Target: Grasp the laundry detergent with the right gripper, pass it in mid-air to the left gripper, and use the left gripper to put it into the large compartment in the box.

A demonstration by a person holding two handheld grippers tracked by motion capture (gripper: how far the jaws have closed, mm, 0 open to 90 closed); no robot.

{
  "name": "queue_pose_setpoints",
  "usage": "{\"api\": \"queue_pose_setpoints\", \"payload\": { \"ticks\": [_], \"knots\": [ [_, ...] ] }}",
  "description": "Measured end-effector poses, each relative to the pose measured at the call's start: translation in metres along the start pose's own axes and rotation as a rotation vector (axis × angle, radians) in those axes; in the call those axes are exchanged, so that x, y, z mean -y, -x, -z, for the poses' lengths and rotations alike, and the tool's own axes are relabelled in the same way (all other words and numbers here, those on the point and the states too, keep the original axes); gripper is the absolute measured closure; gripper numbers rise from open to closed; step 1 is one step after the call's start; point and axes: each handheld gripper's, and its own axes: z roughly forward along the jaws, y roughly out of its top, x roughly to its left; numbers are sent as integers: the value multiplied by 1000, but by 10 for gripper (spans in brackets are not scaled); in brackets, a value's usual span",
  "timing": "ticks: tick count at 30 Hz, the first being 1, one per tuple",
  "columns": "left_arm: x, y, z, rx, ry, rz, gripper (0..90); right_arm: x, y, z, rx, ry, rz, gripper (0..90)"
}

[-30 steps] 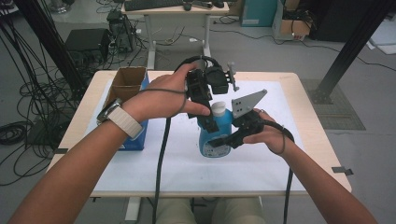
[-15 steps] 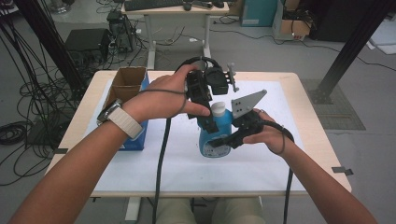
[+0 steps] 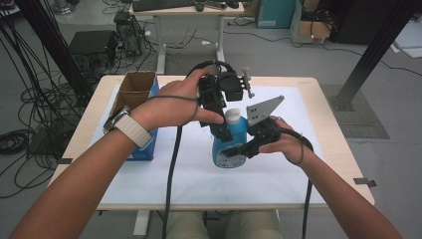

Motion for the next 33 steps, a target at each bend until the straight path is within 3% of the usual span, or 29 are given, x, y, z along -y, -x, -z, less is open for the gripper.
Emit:
{"api": "queue_pose_setpoints", "payload": {
  "ticks": [33],
  "knots": [
    [0, 0, -1, 1, -1, -1, 63, 0, 0, 1, 5, 5, -3, 429]
  ]
}}
